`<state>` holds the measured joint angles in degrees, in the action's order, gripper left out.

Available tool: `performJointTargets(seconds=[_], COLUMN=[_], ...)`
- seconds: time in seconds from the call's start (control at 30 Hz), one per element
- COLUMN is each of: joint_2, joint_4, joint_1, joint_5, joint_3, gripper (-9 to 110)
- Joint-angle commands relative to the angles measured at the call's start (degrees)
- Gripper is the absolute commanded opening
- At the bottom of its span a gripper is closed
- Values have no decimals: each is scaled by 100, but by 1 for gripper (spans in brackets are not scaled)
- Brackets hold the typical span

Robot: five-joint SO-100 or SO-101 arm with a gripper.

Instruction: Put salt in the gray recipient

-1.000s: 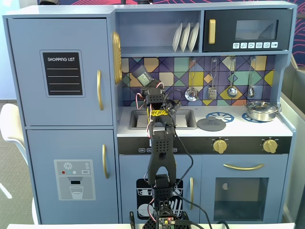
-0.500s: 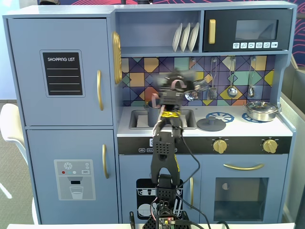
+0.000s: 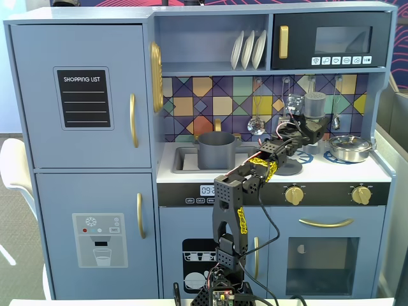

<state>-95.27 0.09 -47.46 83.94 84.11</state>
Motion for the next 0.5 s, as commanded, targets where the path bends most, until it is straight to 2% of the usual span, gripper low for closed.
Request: performJointTargets(seconds=[0.0, 0.47], joint_2=[35, 158], joint_4=[-255, 35], joint_1=[-158, -360], joint_5=[396, 387], joint_3=[-70, 141], gripper=[0, 0])
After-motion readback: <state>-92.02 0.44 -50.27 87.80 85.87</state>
